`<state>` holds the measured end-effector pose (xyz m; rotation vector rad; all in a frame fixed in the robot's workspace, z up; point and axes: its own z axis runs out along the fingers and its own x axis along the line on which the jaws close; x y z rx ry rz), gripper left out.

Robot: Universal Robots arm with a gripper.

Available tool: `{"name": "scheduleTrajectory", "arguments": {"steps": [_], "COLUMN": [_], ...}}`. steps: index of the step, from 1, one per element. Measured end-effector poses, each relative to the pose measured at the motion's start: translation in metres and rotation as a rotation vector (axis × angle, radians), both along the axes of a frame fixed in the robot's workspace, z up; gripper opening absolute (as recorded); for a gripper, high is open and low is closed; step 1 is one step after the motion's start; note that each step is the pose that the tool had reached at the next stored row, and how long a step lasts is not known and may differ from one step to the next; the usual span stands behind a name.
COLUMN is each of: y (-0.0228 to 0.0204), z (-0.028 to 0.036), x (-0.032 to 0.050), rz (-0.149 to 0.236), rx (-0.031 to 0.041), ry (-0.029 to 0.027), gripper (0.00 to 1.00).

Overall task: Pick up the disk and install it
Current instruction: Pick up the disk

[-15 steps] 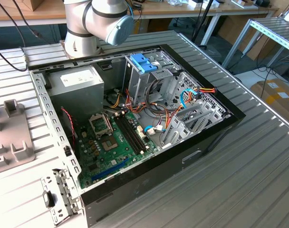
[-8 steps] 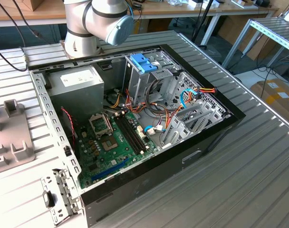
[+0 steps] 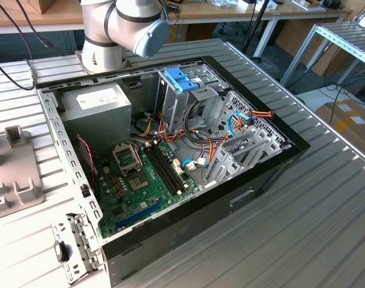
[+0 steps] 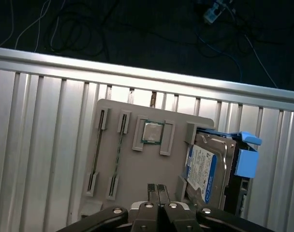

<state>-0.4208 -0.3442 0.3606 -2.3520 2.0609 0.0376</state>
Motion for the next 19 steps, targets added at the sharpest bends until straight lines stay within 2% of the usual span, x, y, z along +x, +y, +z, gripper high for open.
{"name": "scheduleTrajectory", "arguments": {"steps": [2, 8, 12, 19], "y": [0.0, 0.0001, 0.0, 0.0], "z": [-0.0003, -0.0029, -0.005, -0.0051], "x": [0.0, -0.0001, 0.0, -0.0001], "rz": [-0.02, -0.139, -0.261, -0.266], "rx": [-0.0001, 0.0, -0.0002, 0.0], "ry": [0.0002, 0.0001, 0.0004, 0.0], "gripper": [0.11, 0.11, 0.11, 0.11]}}
